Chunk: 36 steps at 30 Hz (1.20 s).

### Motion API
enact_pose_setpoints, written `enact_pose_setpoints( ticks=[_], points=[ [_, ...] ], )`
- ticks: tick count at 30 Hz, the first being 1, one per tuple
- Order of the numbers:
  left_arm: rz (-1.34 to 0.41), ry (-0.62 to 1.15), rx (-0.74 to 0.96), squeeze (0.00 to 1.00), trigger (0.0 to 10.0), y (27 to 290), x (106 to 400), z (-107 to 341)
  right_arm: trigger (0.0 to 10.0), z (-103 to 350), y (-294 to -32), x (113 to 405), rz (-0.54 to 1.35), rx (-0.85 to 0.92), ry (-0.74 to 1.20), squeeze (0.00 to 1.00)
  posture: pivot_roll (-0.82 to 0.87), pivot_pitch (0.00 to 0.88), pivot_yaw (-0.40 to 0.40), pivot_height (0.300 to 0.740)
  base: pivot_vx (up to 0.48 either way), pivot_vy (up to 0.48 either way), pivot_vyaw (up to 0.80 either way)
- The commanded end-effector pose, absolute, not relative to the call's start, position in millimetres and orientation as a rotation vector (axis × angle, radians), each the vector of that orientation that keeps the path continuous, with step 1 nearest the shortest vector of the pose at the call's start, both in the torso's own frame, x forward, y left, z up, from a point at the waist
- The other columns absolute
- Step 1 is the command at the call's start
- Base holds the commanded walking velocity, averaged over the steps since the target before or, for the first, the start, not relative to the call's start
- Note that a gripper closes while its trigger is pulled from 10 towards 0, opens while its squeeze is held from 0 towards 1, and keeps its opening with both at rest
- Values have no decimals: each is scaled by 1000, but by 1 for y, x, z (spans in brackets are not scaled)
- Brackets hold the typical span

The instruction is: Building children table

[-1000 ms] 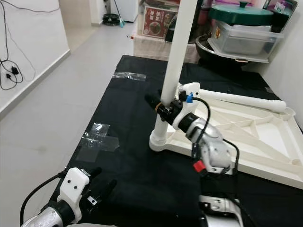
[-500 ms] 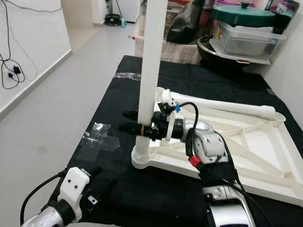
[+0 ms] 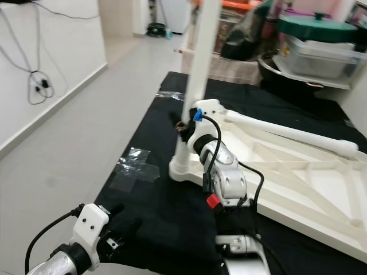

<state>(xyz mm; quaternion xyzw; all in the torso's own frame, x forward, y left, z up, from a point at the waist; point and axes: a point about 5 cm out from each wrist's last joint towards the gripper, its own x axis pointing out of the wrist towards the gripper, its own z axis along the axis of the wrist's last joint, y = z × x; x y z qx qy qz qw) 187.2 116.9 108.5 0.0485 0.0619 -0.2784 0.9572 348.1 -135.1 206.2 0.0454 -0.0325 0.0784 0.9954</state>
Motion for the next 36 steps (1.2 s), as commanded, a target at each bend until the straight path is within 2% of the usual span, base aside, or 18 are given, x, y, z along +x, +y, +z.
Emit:
enact_pose_setpoints(
  ticks=[1,4,12,13,16,17,18,19,21,22,23,24,25,27,29,31,32,36],
  points=[
    [-577,133,92,0,10000,115,186,107,0,192,-162,337,-129,65,-13,0,130,35,-107,740,0,0,0],
    [-575,132,95,0,10000,115,186,107,0,189,-152,321,-299,75,27,0,136,36,-112,740,0,0,0],
    [-575,133,98,0,10000,115,186,107,0,186,-121,318,-309,135,80,0,134,33,-110,740,0,0,0],
    [-575,133,98,0,10000,115,186,107,10000,189,-112,320,-262,170,54,0,134,33,-110,740,0,0,0],
    [-575,133,99,0,10000,115,186,106,10000,193,-107,321,-234,181,27,0,137,33,-109,740,0,0,0],
    [-575,133,99,0,10000,115,186,106,10000,195,-102,323,-171,212,-3,196,135,30,-108,740,0,0,0],
    [-575,133,99,0,10000,115,186,106,10000,195,-102,323,-171,212,-3,196,135,30,-108,740,0,0,0],
    [-575,133,99,0,10000,115,187,106,10000,200,-105,326,-118,218,-57,1000,133,32,-108,740,0,0,0],
    [-575,133,99,0,10000,115,187,106,10000,200,-105,326,-118,218,-57,1000,133,32,-108,740,0,0,0],
    [-576,133,98,0,10000,115,187,106,10000,203,-103,330,5,261,-80,0,132,32,-108,740,0,0,0],
    [-578,133,98,0,10000,115,187,106,10000,209,-107,334,211,303,-110,0,132,32,-106,740,0,0,0],
    [-577,132,98,0,10000,115,187,106,10000,212,-111,335,317,305,-122,0,130,32,-107,740,0,0,0],
    [-577,132,98,0,10000,115,187,106,10000,212,-111,335,317,305,-122,0,130,32,-107,740,0,0,0],
    [-577,131,98,0,10000,115,188,106,10000,218,-116,332,579,283,-122,0,128,27,-106,740,0,0,0],
    [-577,131,98,0,10000,115,188,106,10000,218,-116,332,579,283,-122,0,128,27,-106,740,0,0,0],
    [-578,131,97,0,10000,114,188,106,10000,218,-122,330,797,216,-91,0,130,26,-107,740,0,0,0],
    [-578,131,97,0,10000,114,188,106,10000,218,-122,330,797,216,-91,0,130,26,-107,740,0,0,0],
    [-578,129,99,0,10000,113,188,106,10000,215,-125,315,1211,122,-7,0,138,26,-115,740,0,0,0]
  ],
)
